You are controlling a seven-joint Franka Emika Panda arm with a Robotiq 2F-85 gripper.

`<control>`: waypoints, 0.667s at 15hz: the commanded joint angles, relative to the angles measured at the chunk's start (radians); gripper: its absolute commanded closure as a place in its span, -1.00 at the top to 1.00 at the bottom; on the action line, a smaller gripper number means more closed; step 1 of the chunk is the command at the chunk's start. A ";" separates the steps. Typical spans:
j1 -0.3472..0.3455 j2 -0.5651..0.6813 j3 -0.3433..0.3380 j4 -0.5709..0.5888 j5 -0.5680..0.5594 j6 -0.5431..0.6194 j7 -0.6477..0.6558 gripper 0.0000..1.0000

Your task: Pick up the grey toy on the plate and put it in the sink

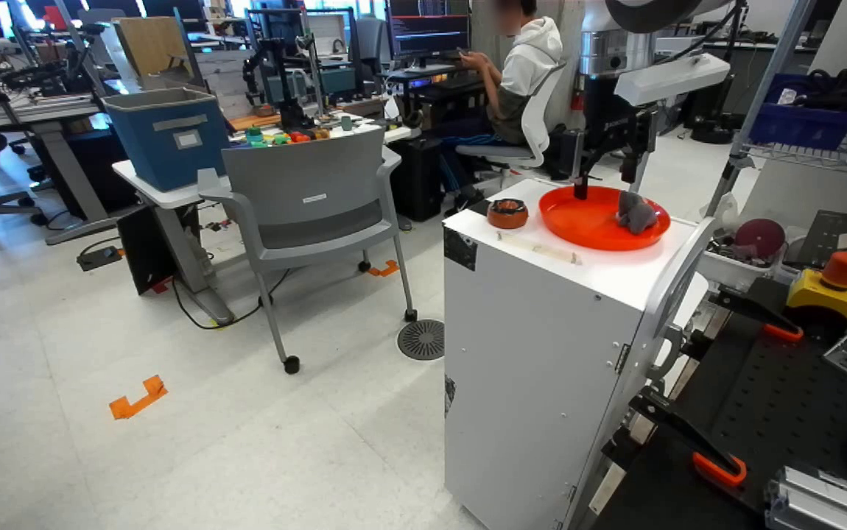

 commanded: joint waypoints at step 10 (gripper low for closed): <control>0.005 0.000 -0.006 0.000 0.003 0.001 0.037 1.00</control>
